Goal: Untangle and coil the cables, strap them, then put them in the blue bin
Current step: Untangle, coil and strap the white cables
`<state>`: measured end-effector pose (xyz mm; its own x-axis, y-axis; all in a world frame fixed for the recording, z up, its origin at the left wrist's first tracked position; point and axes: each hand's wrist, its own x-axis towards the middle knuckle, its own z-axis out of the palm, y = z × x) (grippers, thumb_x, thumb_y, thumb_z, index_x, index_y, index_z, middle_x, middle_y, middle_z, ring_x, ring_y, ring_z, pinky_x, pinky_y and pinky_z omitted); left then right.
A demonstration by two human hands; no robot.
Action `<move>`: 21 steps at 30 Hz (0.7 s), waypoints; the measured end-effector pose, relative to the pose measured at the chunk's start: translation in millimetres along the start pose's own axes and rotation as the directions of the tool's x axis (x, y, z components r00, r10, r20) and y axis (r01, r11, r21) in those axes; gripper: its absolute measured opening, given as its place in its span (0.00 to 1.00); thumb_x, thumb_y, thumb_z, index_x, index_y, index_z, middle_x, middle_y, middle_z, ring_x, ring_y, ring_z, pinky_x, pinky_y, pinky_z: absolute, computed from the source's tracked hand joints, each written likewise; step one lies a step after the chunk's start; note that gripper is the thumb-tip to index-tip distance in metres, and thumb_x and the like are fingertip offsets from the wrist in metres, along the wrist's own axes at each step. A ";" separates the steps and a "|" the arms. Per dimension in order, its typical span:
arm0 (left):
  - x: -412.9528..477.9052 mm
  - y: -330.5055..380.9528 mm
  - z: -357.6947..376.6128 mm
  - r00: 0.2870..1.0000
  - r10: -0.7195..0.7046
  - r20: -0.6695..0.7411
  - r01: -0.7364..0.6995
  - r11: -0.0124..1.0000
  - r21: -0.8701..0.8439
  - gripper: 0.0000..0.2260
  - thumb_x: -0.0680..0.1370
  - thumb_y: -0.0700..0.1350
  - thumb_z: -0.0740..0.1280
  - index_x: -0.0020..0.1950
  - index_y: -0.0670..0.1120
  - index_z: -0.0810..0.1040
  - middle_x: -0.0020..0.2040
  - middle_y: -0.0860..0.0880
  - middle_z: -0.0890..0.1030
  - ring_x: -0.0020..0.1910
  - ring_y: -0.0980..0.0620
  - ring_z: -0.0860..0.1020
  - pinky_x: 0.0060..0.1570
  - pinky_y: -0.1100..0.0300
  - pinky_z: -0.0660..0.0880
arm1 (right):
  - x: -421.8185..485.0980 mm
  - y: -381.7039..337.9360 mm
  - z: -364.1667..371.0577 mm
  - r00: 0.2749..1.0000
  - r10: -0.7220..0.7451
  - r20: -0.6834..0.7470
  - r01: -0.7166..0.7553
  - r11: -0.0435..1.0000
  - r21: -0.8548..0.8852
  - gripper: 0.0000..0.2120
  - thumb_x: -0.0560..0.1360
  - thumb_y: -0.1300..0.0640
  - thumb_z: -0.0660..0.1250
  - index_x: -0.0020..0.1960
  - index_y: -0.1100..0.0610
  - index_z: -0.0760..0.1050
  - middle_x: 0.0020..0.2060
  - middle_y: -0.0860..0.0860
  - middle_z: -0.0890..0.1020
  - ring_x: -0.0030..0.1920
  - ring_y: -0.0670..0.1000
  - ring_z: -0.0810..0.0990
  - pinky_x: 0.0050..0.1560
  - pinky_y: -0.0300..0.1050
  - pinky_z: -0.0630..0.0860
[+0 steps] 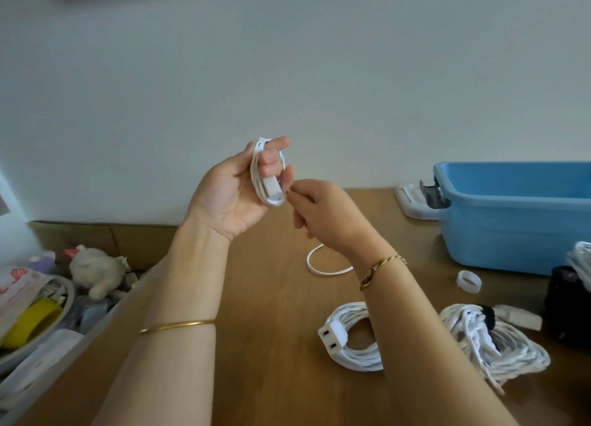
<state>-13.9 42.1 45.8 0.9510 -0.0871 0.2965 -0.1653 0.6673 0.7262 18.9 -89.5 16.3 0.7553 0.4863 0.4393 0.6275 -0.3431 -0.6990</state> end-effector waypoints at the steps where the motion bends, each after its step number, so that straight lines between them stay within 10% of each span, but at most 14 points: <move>1: 1.7 -0.1 1.3 0.997 0.059 -0.043 -0.058 0.998 0.014 0.15 0.82 0.43 0.52 0.59 0.34 0.72 0.29 0.52 0.73 0.26 0.58 0.72 0.46 0.58 0.81 | -0.3 -0.7 0.1 0.999 0.005 0.042 -0.004 1.000 -0.016 0.13 0.80 0.60 0.57 0.43 0.65 0.75 0.27 0.48 0.74 0.22 0.40 0.69 0.28 0.33 0.65; 9: 9.2 -11.6 0.0 0.883 0.411 -0.228 -0.285 0.853 0.438 0.10 0.84 0.42 0.53 0.59 0.40 0.70 0.32 0.49 0.82 0.32 0.55 0.78 0.51 0.51 0.78 | -7.1 -10.6 -7.6 0.955 0.097 0.279 -0.066 0.991 -0.117 0.11 0.79 0.58 0.58 0.55 0.59 0.77 0.27 0.48 0.75 0.29 0.49 0.72 0.35 0.41 0.72; 15: 6.1 -20.1 -8.4 0.769 0.638 -0.041 -0.163 0.258 0.952 0.12 0.83 0.41 0.53 0.45 0.43 0.73 0.39 0.53 0.81 0.35 0.59 0.78 0.38 0.64 0.74 | -12.3 -16.5 -18.1 0.945 0.093 0.312 -0.061 0.992 -0.109 0.08 0.77 0.56 0.62 0.46 0.59 0.78 0.29 0.50 0.80 0.26 0.46 0.74 0.35 0.39 0.71; 21: 5.0 -18.9 -10.7 0.916 0.399 -0.046 0.106 -0.129 0.986 0.11 0.80 0.42 0.54 0.38 0.45 0.67 0.36 0.47 0.81 0.35 0.51 0.78 0.40 0.56 0.72 | -0.2 -8.2 -18.3 0.996 -0.056 -0.069 0.041 0.979 -0.200 0.07 0.75 0.57 0.65 0.43 0.61 0.77 0.35 0.50 0.78 0.38 0.51 0.76 0.44 0.49 0.74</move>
<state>-3.3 36.9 27.0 0.8169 0.2206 0.5329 -0.1358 -0.8245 0.5494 17.1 -101.5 32.2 0.7302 0.4479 0.5159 0.6832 -0.4764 -0.5534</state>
